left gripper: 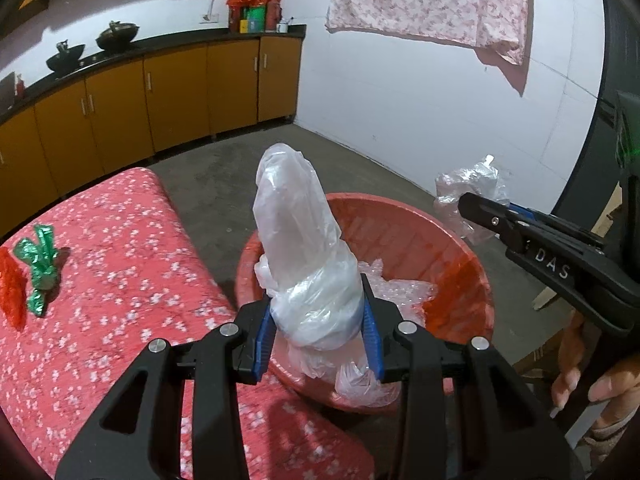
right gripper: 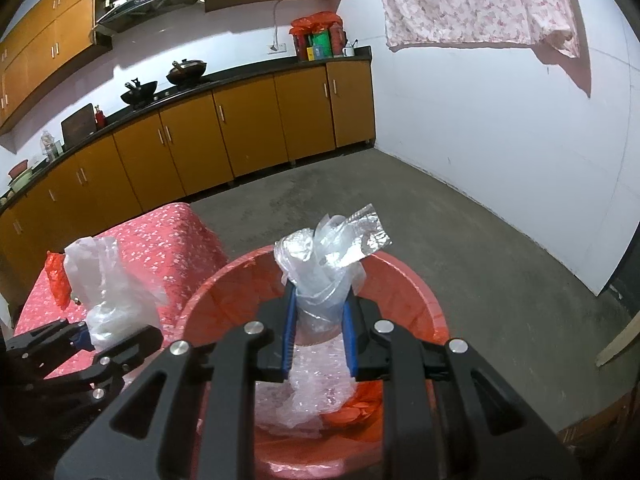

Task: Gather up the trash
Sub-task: 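Release both clear bags into the basket and move tools back to the table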

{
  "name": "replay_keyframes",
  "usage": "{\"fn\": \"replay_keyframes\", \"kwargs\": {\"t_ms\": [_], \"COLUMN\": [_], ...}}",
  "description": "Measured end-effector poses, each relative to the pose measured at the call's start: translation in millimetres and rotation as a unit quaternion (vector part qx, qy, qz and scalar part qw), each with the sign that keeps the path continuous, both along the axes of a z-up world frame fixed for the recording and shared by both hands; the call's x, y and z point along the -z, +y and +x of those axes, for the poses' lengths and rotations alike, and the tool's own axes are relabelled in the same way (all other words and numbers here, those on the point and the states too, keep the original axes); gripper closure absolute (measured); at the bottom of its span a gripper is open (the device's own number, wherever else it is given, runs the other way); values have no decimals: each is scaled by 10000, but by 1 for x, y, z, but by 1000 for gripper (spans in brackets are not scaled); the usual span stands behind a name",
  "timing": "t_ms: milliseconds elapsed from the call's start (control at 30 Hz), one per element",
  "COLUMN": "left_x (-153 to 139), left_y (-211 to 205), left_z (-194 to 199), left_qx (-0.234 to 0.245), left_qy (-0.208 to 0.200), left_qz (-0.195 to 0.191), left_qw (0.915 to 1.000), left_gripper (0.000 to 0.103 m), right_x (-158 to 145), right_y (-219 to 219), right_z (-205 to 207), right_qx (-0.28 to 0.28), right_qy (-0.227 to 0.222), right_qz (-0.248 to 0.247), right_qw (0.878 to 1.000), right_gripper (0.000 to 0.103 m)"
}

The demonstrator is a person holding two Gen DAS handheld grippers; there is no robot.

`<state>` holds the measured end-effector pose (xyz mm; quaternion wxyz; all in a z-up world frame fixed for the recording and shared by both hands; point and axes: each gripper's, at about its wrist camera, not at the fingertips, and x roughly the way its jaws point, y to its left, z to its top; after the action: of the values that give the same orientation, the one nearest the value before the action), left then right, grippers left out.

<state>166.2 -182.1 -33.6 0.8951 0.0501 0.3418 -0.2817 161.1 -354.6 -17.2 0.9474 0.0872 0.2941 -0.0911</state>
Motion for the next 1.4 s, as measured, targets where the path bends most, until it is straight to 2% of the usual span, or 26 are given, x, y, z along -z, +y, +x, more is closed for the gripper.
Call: {"fn": "replay_keyframes", "kwargs": {"t_ms": [500,567,800,900,967,1200,1300,1400], "left_x": [15,18,25,26,26,19,16,14], "left_y": [-33,-34,-28,-21,-14,5,18,36], "left_z": [11,11,14,15,16,16,15,14], "left_qx": [267,287,172,55,-31,-306,-486,-713], "left_qy": [172,222,343,342,353,239,128,83], "left_qz": [124,116,98,101,88,15,32,3], "left_qw": [9994,9993,9992,9993,9993,9992,9987,9974], "left_gripper": [65,57,52,49,48,46,41,39], "right_x": [10,10,15,17,16,13,10,7], "right_y": [-17,-20,-24,-24,-24,-22,-18,-8], "right_z": [4,3,5,4,2,-1,-3,-3], "right_qx": [-37,-43,-62,-57,-44,5,17,-78], "right_qy": [-34,-60,2,1,-27,-94,-138,-201], "right_qz": [123,205,376,387,384,334,203,0], "right_qw": [9999,9998,9993,9992,9992,9994,9997,9998], "right_gripper": [82,79,77,70,61,56,51,42]}}
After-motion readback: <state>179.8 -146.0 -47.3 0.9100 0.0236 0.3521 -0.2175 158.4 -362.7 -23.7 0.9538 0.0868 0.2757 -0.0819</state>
